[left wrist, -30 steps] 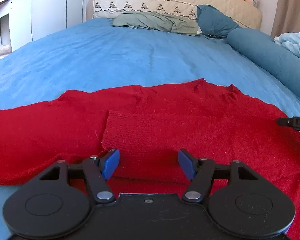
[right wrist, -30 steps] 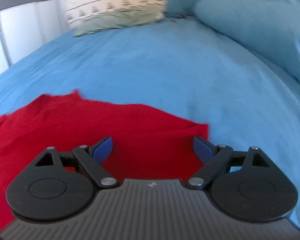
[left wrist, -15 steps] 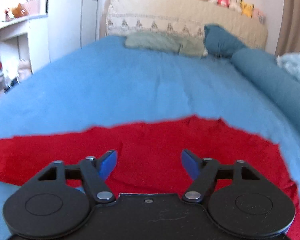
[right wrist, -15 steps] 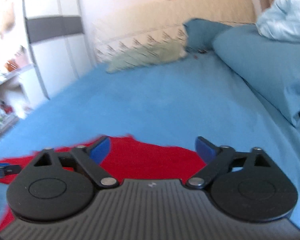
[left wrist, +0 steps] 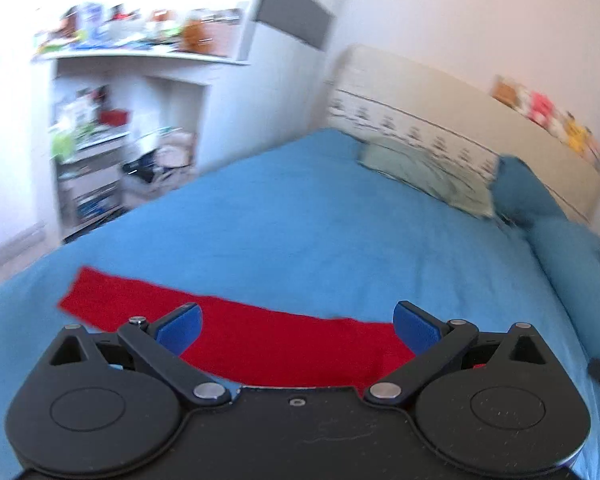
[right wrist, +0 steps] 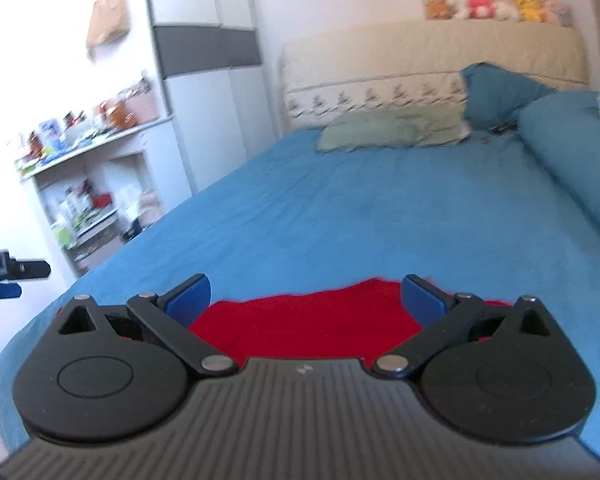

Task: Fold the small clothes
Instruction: 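Move the left gripper to the other sleeve cuff and close on it, then carry the held sleeve across the sweater body and open the left gripper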

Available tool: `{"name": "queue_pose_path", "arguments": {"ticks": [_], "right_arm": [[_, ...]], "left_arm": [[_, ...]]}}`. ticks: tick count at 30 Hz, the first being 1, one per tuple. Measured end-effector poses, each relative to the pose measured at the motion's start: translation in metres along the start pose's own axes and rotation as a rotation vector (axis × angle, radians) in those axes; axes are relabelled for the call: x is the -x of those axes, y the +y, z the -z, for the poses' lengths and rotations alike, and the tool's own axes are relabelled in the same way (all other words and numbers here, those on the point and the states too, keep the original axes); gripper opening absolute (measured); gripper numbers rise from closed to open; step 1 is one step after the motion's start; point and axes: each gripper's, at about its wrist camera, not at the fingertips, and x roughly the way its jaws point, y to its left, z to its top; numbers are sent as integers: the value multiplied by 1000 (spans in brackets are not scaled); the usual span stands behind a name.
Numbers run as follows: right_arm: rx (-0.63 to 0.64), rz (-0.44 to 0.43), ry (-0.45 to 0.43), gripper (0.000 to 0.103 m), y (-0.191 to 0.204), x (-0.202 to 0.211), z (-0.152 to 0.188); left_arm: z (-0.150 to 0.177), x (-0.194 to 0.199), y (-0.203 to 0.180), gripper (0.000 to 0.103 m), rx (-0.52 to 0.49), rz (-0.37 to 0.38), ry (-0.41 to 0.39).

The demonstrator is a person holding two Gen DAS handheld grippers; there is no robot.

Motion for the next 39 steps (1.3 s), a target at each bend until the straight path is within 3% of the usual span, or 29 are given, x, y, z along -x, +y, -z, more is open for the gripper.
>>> {"name": "queue_pose_path", "arguments": {"ticks": [6,10,12,13,14,19,24,26,28,34,39], "right_arm": [[-29,-96,89,103,57,-44,28],[-17,-113,146,103,80,-67,50],[-9,-112,168,103,87,-74,61],[-7,-113,178,103,90,-80,64],[-5,-114,186,103,92,-84,67],[37,-89,202,103,93,-102,76],[48,-85,209,103,89,-116,85],[43,-84,215,103,87,-122,90],[37,-77,222,103,85,-128,94],[45,-51,218,103,75,-135,101],[27,-28,184,103,57,-126,95]], "left_arm": [[10,-17,85,100,88,-81,9],[26,-55,134,85,170,-123,42],[35,-74,154,71,202,-137,60],[39,-83,163,58,217,-145,69],[43,-90,171,53,230,-154,76],[57,-120,197,53,287,-174,75],[53,-142,198,51,272,-176,35],[50,-152,198,43,269,-199,25],[48,-158,198,10,261,-234,18],[41,-156,179,7,186,-250,9],[13,-138,121,7,62,-154,-56]]}}
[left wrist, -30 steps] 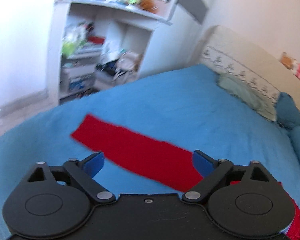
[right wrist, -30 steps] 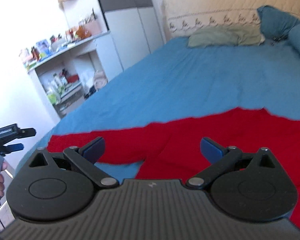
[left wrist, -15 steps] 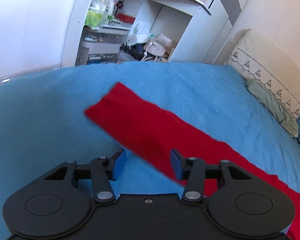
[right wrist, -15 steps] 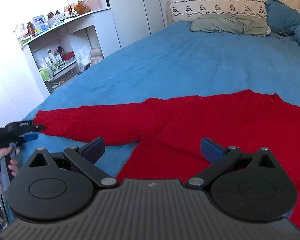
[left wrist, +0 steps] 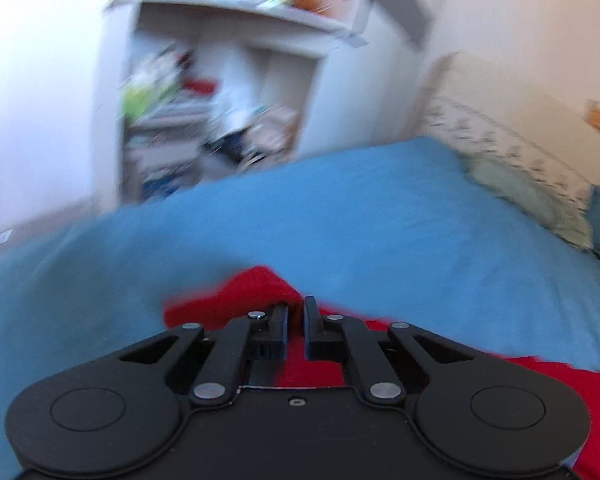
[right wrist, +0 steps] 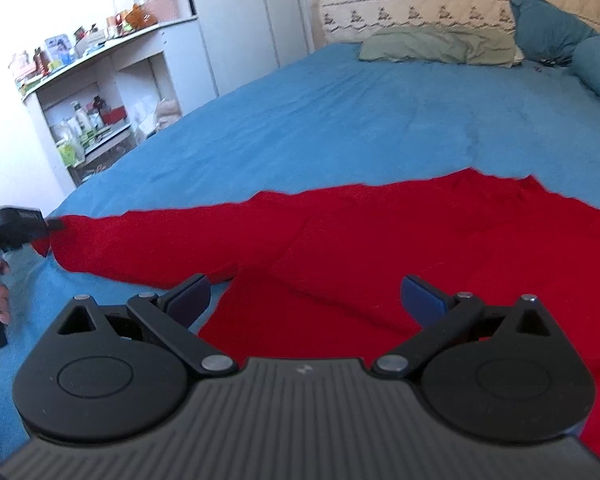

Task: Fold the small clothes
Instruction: 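Carry the held sleeve across the sweater body and open the left gripper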

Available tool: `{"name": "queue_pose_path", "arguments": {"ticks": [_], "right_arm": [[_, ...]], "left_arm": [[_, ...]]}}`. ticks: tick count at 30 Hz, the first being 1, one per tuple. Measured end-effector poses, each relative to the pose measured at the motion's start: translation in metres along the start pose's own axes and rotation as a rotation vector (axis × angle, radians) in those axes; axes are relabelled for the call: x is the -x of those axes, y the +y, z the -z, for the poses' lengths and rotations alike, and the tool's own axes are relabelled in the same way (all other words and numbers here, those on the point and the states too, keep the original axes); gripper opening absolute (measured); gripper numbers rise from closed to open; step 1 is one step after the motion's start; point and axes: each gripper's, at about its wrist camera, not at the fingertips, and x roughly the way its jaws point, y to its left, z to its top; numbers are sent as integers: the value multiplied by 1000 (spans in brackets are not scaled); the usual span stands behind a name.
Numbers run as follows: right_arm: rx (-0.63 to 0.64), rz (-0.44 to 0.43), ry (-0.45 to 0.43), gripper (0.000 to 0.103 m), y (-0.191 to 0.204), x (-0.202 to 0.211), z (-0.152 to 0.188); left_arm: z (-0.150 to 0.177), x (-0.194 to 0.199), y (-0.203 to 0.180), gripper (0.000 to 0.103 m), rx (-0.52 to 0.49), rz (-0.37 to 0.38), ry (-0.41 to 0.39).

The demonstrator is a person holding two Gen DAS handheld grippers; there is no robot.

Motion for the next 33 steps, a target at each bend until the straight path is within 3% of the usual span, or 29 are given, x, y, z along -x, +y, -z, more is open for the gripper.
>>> {"name": "queue_pose_path", "arguments": {"ticks": [3,6,10,14,18,21,22,23,24,25,26,29,33], "right_arm": [[-43,37,-39,103,-22,14,-8],[-94,96,-78,103,-50,31,-16],[-148,170,-94,103,-89,49,-21],[-169,213,-74,103,-120,61,-14],[-156,226,-49,103,-135,64,-4],[-140,221,-42,103,-142,63,0],[-134,218,-43,103,-143,63,-1],[-127,214,-46,103,-144,63,-2],[-117,209,-53,103,-144,63,-4],[-107,203,-59,103,-144,63,-7],[-93,194,-64,103,-143,64,-10],[-9,161,-42,103,-131,57,-22],[145,99,23,103,-98,33,-27]], "left_arm": [[-7,21,-65,7,-128,114,-36],[6,36,-145,7,-285,262,-19],[60,37,-241,7,-435,433,110],[131,18,-293,7,-527,480,254],[169,18,-299,7,-564,460,274],[169,22,-298,9,-570,468,261],[166,24,-297,15,-568,472,259],[161,25,-294,34,-567,471,256],[157,31,-291,48,-566,467,241],[156,39,-288,70,-561,458,219],[150,49,-280,79,-551,440,186],[136,66,-251,88,-521,354,113],[114,55,-208,89,-453,209,107]]}}
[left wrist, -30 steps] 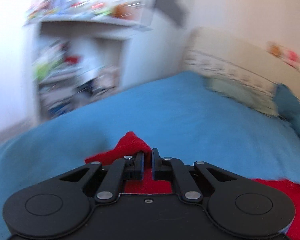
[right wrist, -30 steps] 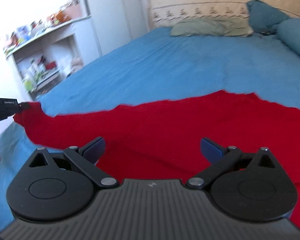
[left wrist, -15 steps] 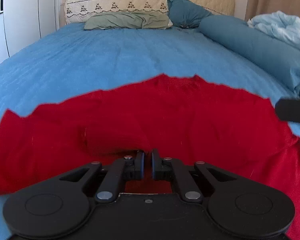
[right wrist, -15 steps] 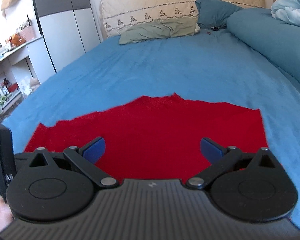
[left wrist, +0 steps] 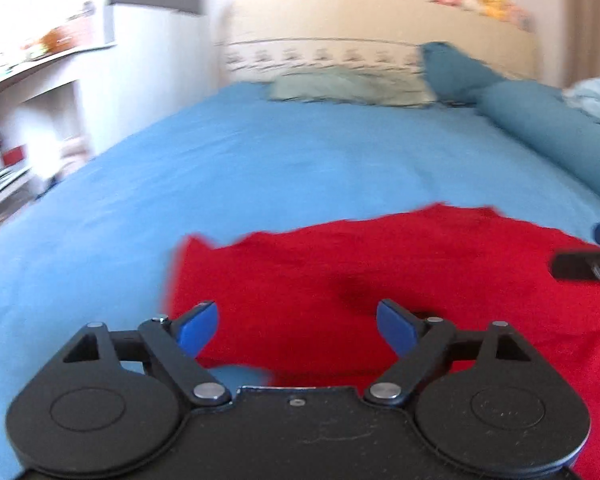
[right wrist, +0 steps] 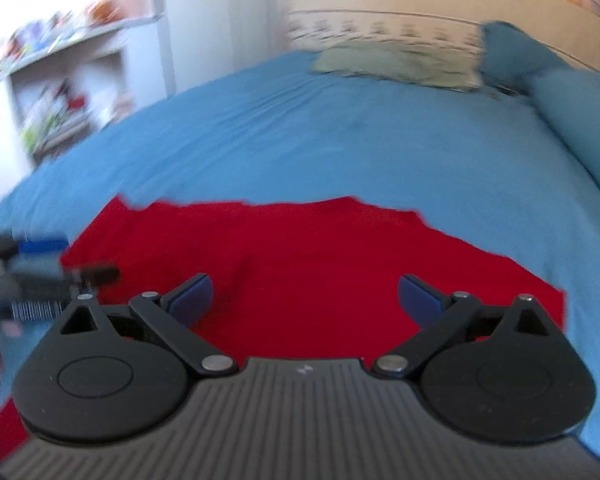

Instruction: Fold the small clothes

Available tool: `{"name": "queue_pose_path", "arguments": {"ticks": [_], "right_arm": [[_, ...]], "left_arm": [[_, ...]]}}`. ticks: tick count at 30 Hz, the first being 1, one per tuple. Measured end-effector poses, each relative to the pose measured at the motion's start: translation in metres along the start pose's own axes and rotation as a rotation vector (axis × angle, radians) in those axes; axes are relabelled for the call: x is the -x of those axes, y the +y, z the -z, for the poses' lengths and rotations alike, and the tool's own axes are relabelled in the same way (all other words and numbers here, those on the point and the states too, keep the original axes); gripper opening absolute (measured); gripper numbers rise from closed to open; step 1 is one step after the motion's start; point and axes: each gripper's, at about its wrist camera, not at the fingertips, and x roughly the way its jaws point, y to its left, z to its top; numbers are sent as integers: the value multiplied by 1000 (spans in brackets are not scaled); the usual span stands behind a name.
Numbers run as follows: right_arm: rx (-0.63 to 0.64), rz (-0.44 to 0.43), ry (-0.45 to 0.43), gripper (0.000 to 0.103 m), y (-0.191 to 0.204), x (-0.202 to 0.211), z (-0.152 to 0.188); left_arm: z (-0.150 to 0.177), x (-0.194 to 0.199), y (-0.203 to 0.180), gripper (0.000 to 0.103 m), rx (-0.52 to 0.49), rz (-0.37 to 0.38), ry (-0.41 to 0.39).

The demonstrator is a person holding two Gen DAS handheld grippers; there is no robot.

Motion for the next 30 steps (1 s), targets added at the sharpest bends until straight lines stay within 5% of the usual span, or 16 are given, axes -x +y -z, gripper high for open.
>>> {"name": "queue_pose_path", "arguments": {"ticks": [4,10,18,26,30], "right_arm": [[116,-19,46,103,43,-40,-2],[206,61,136,67,82,-111,6],[-133,98,94,71,34,-99,28],[-260,-34,7,79,17,-88,36],[-328,32,48,79,20,-95,31]], "left_arm": [[3,-11,32,89,53,-61,16],[11,-27,44,89,120,-51,68],[18,-25,48,89,138,-13,80],[18,-24,48,89,114,-27,67],[21,-26,52,89,134,-31,77]]}}
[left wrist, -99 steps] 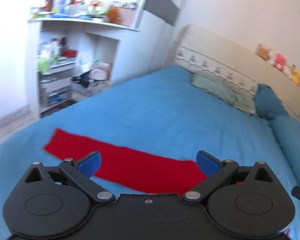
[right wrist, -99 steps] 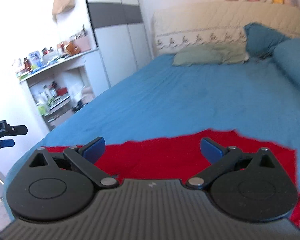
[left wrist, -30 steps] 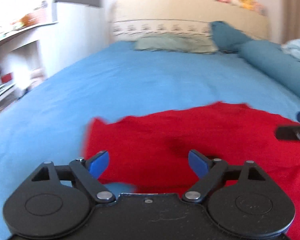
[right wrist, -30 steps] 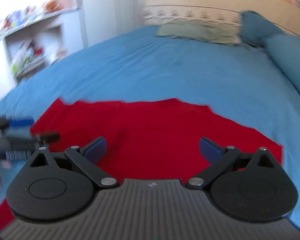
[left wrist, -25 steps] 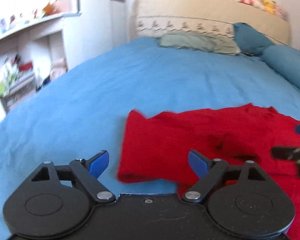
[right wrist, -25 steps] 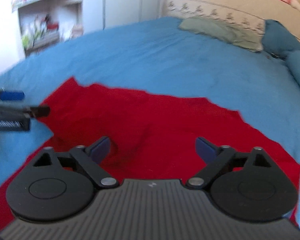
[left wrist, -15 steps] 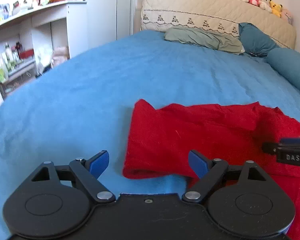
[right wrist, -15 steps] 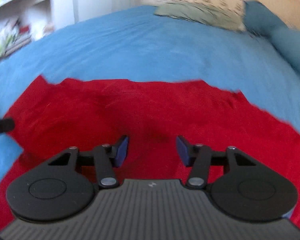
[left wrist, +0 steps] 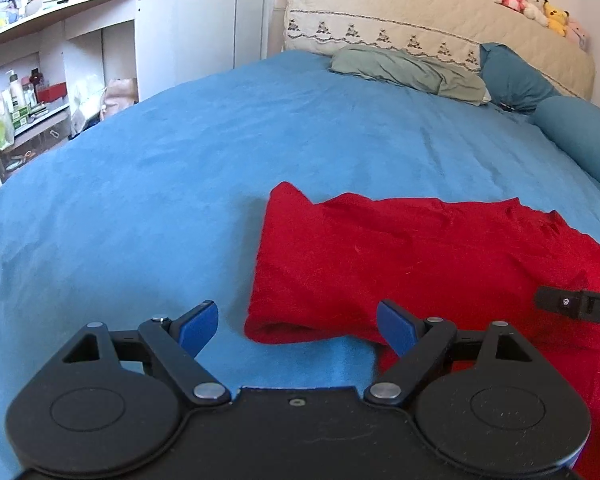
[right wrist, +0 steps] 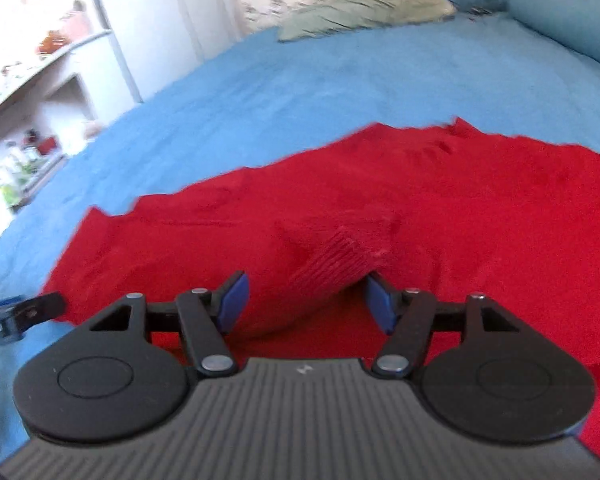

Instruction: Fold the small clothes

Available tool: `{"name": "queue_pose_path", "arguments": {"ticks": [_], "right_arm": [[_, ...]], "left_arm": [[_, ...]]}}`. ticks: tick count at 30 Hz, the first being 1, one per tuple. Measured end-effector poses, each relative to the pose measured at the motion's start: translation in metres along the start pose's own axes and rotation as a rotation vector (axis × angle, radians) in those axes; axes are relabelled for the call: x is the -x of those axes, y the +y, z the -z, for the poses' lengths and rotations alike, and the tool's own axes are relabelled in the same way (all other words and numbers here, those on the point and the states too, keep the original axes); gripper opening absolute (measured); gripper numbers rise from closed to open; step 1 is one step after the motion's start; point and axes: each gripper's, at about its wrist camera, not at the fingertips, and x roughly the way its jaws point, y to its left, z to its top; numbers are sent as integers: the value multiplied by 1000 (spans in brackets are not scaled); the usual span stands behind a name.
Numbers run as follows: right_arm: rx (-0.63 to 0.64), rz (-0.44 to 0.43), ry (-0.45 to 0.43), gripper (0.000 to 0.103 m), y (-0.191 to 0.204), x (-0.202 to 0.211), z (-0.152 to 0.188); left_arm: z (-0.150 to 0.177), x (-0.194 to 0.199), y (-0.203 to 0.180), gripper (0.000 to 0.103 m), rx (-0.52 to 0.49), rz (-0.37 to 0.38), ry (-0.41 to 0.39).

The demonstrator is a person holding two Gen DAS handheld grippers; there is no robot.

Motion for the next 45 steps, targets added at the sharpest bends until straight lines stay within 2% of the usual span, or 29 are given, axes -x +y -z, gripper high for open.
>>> {"name": "queue_pose_path", "arguments": {"ticks": [4,7,9,10,11,12,14,17,21,25,27,32,37,39,42,45], "right_arm": [[-69,40,1,77,-1,2,1],[-101,47,-9,69,-3,4,2],[-100,57,-15,61,-4,6,2],[-100,61,-16,48,-4,5,1],[-97,68,-11,41,-4,4,1],[-94,74,-5,38,-5,4,1],[-92,81,3,22,-7,3,-1],[-57,81,1,20,-7,9,-8],[14,107,-81,20,-9,34,-39],[30,168,-165,20,-34,72,-71],[39,200,-186,20,-52,84,-76],[9,259,-168,20,-94,91,-70],[-30,286,-196,20,-126,100,-61],[-29,304,-204,20,-134,99,-58],[-35,340,-192,20,-156,92,-50],[-78,326,-149,20,-178,82,-35]], "left_arm": [[-1,0,-1,89,-6,4,-1],[1,-1,-1,89,-14,15,4],[2,-2,-2,89,-21,23,9],[2,-2,-3,89,-27,29,11],[3,-2,-4,89,-32,32,13],[3,-3,-5,89,-37,33,15],[4,-3,-5,89,-42,40,18],[5,-4,-7,89,-50,52,24],[10,-9,-16,89,-87,57,28],[16,-20,-30,90,-134,41,11],[18,-27,-35,90,-154,9,-9],[15,-39,-42,92,-147,-14,-21],[14,-39,-41,92,-146,-91,-21],[16,-39,-29,92,-97,-83,7],[19,-35,-22,92,-80,-87,20],[21,-34,-30,93,-136,-111,27]]}}
